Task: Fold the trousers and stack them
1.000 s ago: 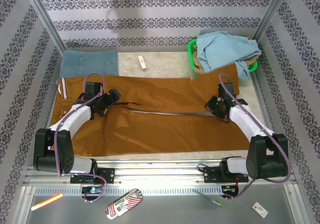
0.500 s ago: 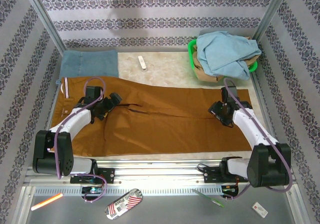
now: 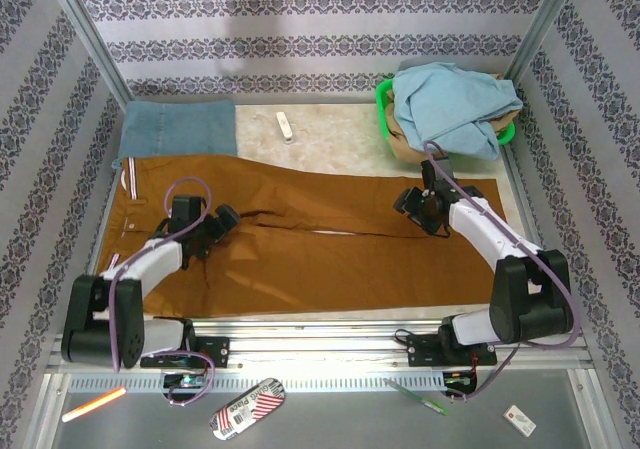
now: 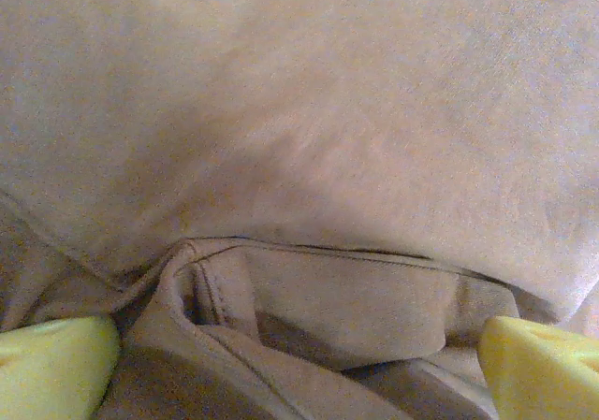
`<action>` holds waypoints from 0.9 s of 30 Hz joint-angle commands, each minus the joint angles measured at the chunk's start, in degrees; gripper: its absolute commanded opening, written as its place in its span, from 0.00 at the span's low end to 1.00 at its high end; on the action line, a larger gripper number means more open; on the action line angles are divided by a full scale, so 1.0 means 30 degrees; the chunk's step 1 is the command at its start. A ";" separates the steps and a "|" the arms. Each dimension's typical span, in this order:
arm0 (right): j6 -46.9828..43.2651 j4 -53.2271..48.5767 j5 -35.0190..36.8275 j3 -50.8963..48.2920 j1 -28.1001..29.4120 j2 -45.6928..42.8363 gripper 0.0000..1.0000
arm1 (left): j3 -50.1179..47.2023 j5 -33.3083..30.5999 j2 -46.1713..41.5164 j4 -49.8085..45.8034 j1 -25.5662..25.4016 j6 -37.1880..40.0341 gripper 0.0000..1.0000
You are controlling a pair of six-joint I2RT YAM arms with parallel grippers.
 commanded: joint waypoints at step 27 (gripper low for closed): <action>-0.2536 -0.2661 0.1816 1.7884 -0.0853 1.4823 0.23 | 0.8704 -0.0918 0.5545 -0.5081 0.0546 0.1297 1.00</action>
